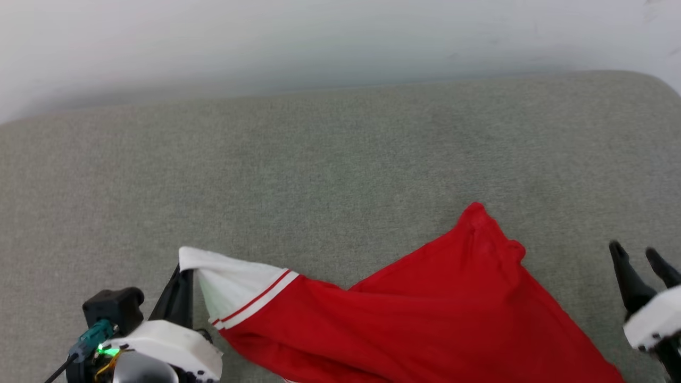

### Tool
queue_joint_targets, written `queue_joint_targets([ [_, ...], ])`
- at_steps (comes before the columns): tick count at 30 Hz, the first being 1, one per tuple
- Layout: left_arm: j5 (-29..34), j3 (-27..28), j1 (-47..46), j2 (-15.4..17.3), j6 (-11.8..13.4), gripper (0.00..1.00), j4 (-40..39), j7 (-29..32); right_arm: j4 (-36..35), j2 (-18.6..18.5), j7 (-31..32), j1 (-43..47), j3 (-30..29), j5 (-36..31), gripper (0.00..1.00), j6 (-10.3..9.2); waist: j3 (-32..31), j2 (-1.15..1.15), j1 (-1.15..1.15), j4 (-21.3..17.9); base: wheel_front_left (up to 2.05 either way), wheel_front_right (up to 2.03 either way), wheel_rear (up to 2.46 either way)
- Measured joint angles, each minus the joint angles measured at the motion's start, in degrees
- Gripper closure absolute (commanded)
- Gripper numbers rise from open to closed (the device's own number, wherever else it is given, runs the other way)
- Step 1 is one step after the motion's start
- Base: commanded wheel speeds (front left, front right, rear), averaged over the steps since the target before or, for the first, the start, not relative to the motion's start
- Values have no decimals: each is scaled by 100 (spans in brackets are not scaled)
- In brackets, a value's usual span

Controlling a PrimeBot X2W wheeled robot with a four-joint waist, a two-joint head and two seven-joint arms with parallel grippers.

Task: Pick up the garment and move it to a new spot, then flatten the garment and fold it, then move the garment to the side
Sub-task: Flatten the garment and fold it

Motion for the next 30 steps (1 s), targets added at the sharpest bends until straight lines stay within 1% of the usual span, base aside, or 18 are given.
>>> queue_joint_targets([
  [3,77,-83,-195,-18,-29,100,-112,-2,141,-200,73,-448,327,94,0,1,172,0,0,79,0,0,0],
  [6,163,-190,-385,-75,-47,100,-183,-21,215,-530,554,-887,740,219,0,1,362,0,1,182,0,0,0],
  [11,287,-365,-644,-193,-88,100,-281,-57,152,-977,1981,-1524,1386,444,0,1,664,0,1,378,0,0,0],
  [13,316,-426,-740,-224,-121,100,-292,-74,102,-1063,2605,-1761,1550,535,0,1,778,0,1,459,0,0,0],
  [17,400,-547,-942,-309,-172,100,-347,-111,78,-1235,3483,-2169,1817,563,0,1,1001,0,1,624,0,0,0],
  [22,479,-662,-1114,-374,-199,100,-450,-155,337,-1312,4103,-2520,2111,563,0,1,1265,0,1,824,0,0,0],
  [27,508,-698,-1192,-394,-201,100,-492,-188,625,-1369,4391,-2748,2295,605,0,1,1474,0,1,969,0,0,0],
  [28,508,-701,-1193,-398,-200,100,-487,-190,669,-1368,4429,-2774,2306,628,59,1,1499,0,0,991,0,0,0],
  [29,506,-699,-1193,-400,-199,100,-475,-205,693,-1382,4439,-2800,2326,653,83,1,1516,0,1,1009,0,0,0],
  [30,505,-698,-1193,-401,-199,100,-466,-207,712,-1393,4441,-2815,2362,667,100,0,1526,0,0,1021,0,0,0],
])
